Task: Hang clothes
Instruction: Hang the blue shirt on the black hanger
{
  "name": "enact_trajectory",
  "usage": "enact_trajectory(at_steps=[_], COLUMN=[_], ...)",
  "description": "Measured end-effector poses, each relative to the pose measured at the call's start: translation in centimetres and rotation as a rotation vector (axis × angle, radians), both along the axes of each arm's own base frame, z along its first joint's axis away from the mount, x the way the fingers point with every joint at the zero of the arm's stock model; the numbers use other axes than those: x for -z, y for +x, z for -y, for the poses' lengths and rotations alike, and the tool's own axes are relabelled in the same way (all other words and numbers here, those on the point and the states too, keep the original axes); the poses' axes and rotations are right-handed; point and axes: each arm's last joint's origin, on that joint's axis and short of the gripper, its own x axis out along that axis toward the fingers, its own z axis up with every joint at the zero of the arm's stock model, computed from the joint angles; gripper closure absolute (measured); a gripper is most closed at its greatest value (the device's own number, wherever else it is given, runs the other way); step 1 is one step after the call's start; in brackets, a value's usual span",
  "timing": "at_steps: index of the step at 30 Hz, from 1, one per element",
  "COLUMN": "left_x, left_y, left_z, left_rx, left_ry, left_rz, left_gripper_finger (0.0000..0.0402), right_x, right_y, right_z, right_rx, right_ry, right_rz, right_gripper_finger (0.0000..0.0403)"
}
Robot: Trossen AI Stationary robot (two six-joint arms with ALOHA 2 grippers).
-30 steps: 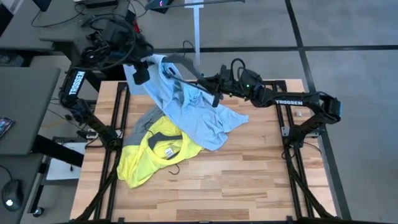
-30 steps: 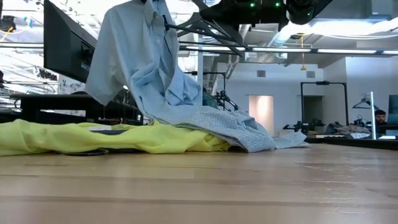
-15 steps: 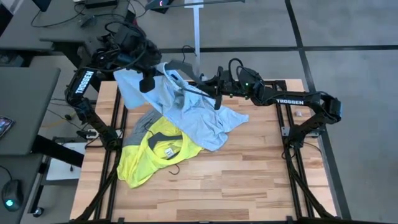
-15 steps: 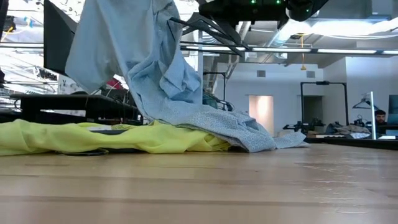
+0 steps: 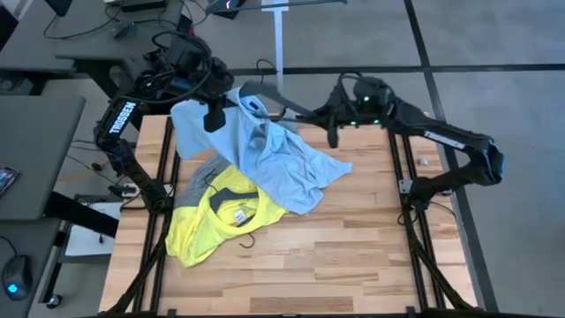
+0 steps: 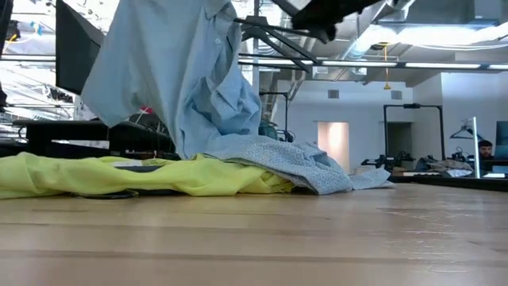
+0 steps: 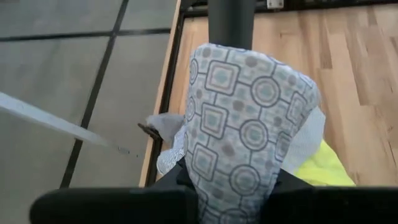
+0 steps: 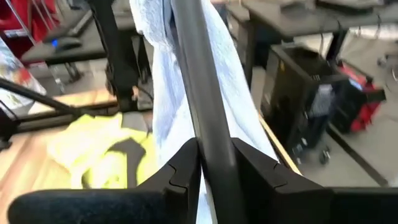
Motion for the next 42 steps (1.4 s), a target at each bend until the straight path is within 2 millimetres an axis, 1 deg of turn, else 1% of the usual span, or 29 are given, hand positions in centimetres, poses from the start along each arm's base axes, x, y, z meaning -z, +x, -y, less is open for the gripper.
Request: enact_trajectory(at_steps=[2,4,7,10,12,15,19,22,24,27,30,35,38,40,42], left_x=[0.0,-0.1,-0.1,-0.1,-0.2,-0.2,-0.3,-0.4,-0.5,-0.4,-0.3,-0.4,-0.2,-0.3,-0.7], left_y=[0.3,0.4,0.4,0.6,0.7,0.6,0.4,0.3,0.3,0.2,0.0,-0.2,0.0,-0.1,-0.5], left_z=[0.0,0.0,-0.1,-0.3,-0.4,-0.8,-1.3,-1.7,-1.7,-1.8,-2.1,-2.1,-2.2,-2.1,-1.7], left_rx=[-0.002,-0.004,0.005,0.006,0.002,-0.001,-0.023,-0.040,-0.041,-0.053,-0.106,-0.072,-0.060,-0.051,-0.046], left_ry=[-0.005,-0.004,-0.011,-0.010,0.001,0.014,0.026,0.039,0.056,0.071,0.071,0.074,0.056,0.041,0.048], left_rz=[0.015,0.024,0.033,0.046,0.050,0.046,0.061,0.075,0.067,0.055,0.039,0.047,0.046,0.059,0.083], left_gripper_finger=[0.0370,0.0370,0.0370,0.0370,0.0370,0.0371,0.0371,0.0371,0.0371,0.0371,0.0375,0.0376,0.0376,0.0376,0.0376], right_x=[-0.1,-0.2,-0.5,-0.7,-0.6,-0.7,-2.7,-4.2,-5.0,-6.2,-7.4,-8.9,-8.8,-7.9,-6.6], right_y=[-1.4,-2.2,-2.2,-1.4,-0.6,0.1,0.1,-0.1,-0.4,-1.2,-2.5,-3.5,-4.0,-4.8,-5.6], right_z=[0.0,-0.1,-0.3,-0.3,-0.3,-0.3,-0.7,-0.8,-0.8,-0.6,0.0,0.6,0.5,0.9,1.6], right_rx=[0.029,0.044,0.049,0.053,0.059,0.049,-0.017,-0.041,-0.049,0.005,0.076,0.119,0.130,0.198,0.260], right_ry=[0.047,0.078,0.080,0.092,0.116,0.145,0.093,0.003,-0.056,-0.127,-0.145,-0.146,-0.171,-0.145,-0.060], right_rz=[-0.037,-0.046,-0.020,0.035,0.069,0.083,0.146,0.174,0.174,0.142,0.110,0.155,0.080,-0.020,-0.103], right_gripper_finger=[0.0330,0.0330,0.0329,0.0314,0.0291,0.0242,0.0177,0.0149,0.0143,0.0142,0.0142,0.0143,0.0143,0.0143,0.0143])
